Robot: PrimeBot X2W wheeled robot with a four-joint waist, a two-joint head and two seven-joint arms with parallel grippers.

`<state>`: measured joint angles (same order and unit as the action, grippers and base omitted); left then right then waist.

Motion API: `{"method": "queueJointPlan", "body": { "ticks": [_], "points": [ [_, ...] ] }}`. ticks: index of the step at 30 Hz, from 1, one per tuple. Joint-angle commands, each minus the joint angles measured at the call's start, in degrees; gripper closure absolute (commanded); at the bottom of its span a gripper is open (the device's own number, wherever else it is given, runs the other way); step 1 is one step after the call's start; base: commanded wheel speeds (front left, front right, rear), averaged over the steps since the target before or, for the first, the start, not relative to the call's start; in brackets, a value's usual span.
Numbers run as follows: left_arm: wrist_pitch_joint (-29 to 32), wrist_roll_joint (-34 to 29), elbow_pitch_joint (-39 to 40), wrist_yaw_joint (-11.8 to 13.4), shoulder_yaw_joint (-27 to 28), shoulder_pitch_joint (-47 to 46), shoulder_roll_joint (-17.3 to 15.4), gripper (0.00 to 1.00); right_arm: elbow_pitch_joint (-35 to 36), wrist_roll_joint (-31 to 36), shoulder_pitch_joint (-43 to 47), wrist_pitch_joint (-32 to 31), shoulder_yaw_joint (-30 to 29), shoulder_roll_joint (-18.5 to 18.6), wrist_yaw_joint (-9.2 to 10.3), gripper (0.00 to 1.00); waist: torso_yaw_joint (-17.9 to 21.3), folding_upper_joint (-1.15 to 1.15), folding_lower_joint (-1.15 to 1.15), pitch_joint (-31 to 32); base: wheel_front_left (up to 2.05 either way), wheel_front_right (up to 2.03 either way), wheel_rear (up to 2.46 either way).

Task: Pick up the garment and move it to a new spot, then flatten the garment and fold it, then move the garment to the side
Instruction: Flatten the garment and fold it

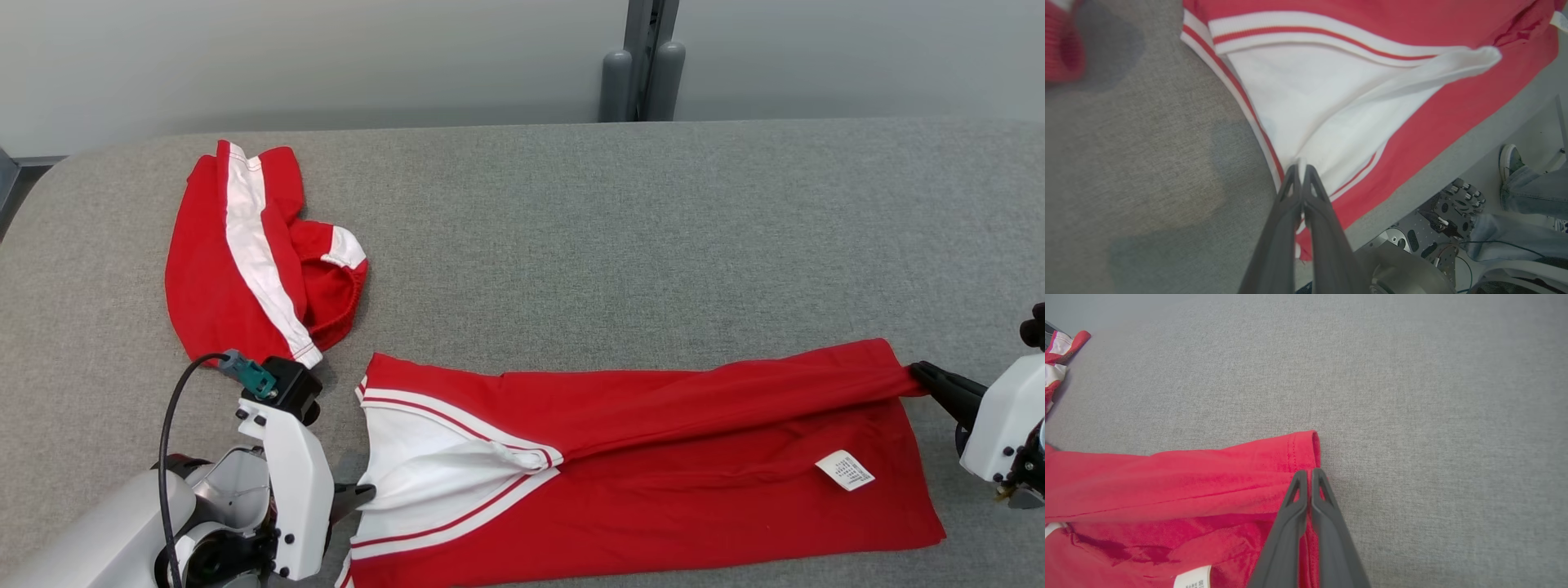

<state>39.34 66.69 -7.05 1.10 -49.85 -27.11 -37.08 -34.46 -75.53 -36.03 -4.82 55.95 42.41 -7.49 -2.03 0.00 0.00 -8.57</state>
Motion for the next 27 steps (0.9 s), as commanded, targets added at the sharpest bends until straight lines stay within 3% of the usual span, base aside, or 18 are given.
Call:
{"method": "queueJointPlan", "body": {
  "ticks": [1,6,7,8,10,23,27],
  "points": [
    [-0.11,0.36,0.26,0.43,0.16,0.74,-0.4,1.0,-0.24,-0.49,-0.04,-0.67,0.14,0.7,-0.03,1.0,0.01,0.0,0.0,-0.06,0.0,0.0,0.0],
    [-0.32,0.35,0.56,0.64,0.07,0.9,-0.24,1.0,-0.74,-1.2,-0.31,-1.71,0.69,0.91,-0.03,0.97,-0.08,0.0,0.0,-0.03,0.0,0.0,0.0],
    [-0.39,0.26,0.49,0.65,0.07,0.89,-0.13,1.0,-0.92,-1.41,-0.36,-1.98,0.8,0.79,-0.02,0.74,-0.09,0.0,0.0,0.05,0.0,0.0,0.0],
    [-0.37,0.17,0.37,0.71,0.0,0.91,-0.07,0.67,-0.89,-1.55,-0.39,-2.4,0.92,0.59,-0.02,0.53,-0.09,0.0,0.0,0.16,0.0,0.0,0.0],
    [-0.28,0.07,0.14,0.83,-0.16,0.99,0.02,0.0,-0.99,-2.04,-0.37,-3.43,1.1,0.36,-0.03,0.0,-0.05,0.0,0.0,0.38,0.0,0.0,0.0],
    [-0.44,0.48,0.03,1.37,-0.09,2.06,-0.59,0.0,1.14,-3.61,1.73,-6.28,1.62,2.36,-0.03,0.0,0.32,0.0,0.0,2.16,0.0,0.0,0.0],
    [-2.11,0.05,0.8,1.71,0.87,2.03,-1.24,0.0,2.22,-3.82,2.13,-3.31,0.07,3.58,-0.03,0.0,0.64,0.0,0.0,2.75,0.0,0.0,0.0]
  ]
}}
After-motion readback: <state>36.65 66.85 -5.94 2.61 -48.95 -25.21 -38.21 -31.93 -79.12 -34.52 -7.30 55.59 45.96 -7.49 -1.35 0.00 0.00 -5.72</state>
